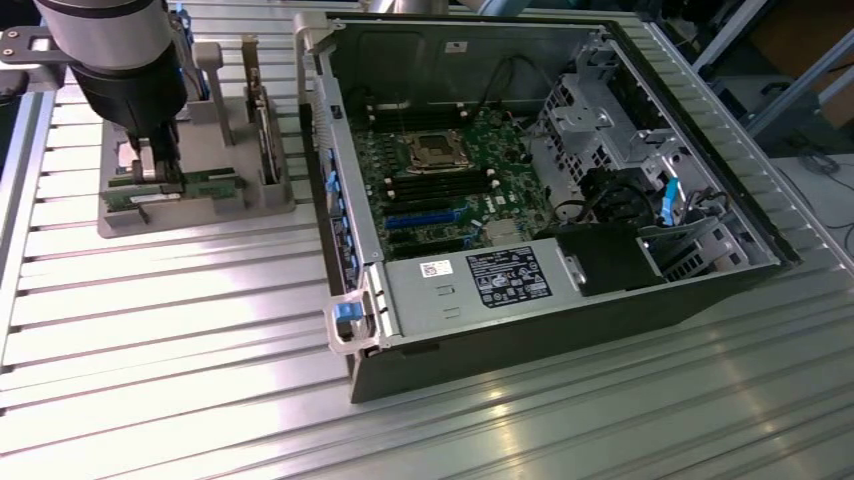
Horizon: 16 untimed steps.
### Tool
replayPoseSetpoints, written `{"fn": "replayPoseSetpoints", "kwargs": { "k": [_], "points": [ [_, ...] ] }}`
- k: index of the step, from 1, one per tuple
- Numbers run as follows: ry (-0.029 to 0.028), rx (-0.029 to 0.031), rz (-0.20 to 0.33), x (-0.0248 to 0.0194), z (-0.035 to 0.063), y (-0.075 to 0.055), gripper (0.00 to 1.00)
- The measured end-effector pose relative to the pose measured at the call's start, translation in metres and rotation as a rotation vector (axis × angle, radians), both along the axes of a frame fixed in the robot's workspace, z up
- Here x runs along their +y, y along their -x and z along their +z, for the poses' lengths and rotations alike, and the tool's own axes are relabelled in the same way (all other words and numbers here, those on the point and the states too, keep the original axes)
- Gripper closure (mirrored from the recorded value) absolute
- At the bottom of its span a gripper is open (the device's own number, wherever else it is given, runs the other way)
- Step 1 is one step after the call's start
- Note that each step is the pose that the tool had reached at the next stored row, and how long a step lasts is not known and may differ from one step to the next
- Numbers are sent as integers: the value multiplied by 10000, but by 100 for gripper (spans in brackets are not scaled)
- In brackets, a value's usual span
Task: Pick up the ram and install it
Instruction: 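Pick up the ram and move it above insertion slot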
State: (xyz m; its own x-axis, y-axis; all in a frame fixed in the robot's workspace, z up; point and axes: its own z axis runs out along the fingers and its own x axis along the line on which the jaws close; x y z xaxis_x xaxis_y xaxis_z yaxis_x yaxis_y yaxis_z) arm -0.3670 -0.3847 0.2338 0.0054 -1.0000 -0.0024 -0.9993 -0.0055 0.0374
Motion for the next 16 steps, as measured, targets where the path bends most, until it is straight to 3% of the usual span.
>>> {"fn": "replayPoseSetpoints", "kwargs": {
  "k": [16],
  "points": [
    [0, 0, 1, 0, 163, 0, 88]
  ]
}}
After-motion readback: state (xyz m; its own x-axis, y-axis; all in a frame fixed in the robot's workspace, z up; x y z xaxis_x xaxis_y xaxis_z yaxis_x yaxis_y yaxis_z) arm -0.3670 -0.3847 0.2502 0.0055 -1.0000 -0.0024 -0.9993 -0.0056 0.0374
